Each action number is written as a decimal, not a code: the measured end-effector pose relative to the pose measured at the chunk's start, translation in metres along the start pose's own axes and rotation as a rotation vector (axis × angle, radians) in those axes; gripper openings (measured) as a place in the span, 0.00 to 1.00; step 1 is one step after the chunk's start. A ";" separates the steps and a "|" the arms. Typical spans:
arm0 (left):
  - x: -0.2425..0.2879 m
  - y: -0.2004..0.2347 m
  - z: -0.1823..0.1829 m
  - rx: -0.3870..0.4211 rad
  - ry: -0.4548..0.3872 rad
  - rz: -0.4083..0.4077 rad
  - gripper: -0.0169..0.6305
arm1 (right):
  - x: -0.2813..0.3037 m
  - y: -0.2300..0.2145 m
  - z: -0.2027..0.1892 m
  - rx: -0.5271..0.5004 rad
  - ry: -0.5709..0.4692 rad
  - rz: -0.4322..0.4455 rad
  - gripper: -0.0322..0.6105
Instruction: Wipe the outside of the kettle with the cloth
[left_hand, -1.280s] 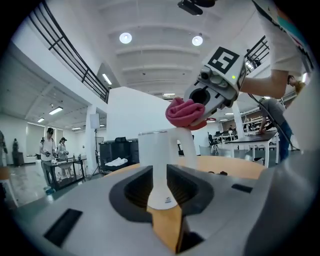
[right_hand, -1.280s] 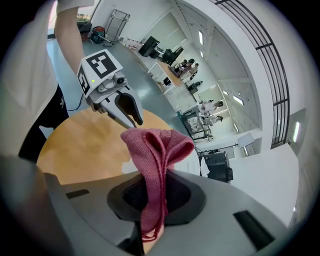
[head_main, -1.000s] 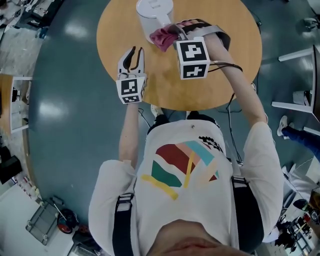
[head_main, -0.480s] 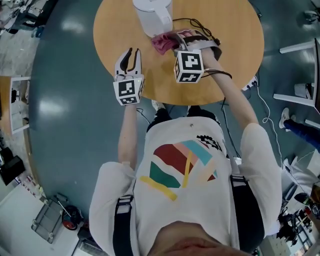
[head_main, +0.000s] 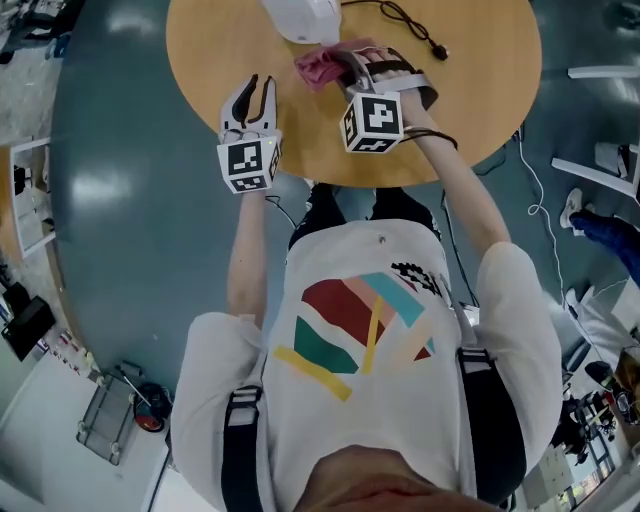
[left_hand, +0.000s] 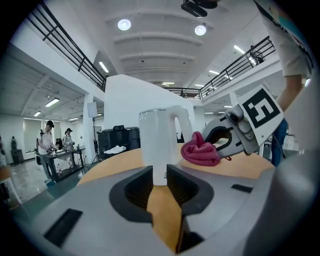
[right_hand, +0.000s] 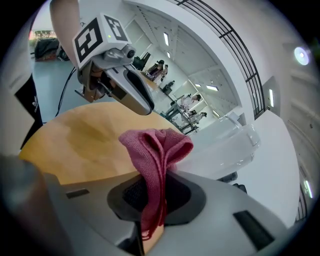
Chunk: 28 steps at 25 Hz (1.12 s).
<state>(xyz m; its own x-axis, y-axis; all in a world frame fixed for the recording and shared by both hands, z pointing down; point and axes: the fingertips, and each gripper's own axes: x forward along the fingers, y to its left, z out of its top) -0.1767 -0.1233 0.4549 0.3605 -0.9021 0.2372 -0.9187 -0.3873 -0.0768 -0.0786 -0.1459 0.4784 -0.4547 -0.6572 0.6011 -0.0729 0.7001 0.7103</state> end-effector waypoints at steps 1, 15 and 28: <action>0.002 -0.003 -0.002 0.004 0.005 -0.007 0.23 | 0.003 0.002 -0.003 0.002 -0.004 -0.012 0.12; 0.009 0.017 -0.044 0.021 0.124 0.001 0.23 | 0.052 0.004 -0.028 0.061 -0.053 -0.151 0.12; 0.026 -0.009 0.009 -0.040 -0.024 -0.088 0.23 | 0.000 -0.012 -0.045 0.372 -0.237 0.042 0.12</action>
<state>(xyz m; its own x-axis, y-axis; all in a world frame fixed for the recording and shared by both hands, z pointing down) -0.1576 -0.1446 0.4529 0.4430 -0.8695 0.2183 -0.8891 -0.4574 -0.0178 -0.0379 -0.1670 0.4863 -0.6520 -0.5741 0.4954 -0.3450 0.8063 0.4804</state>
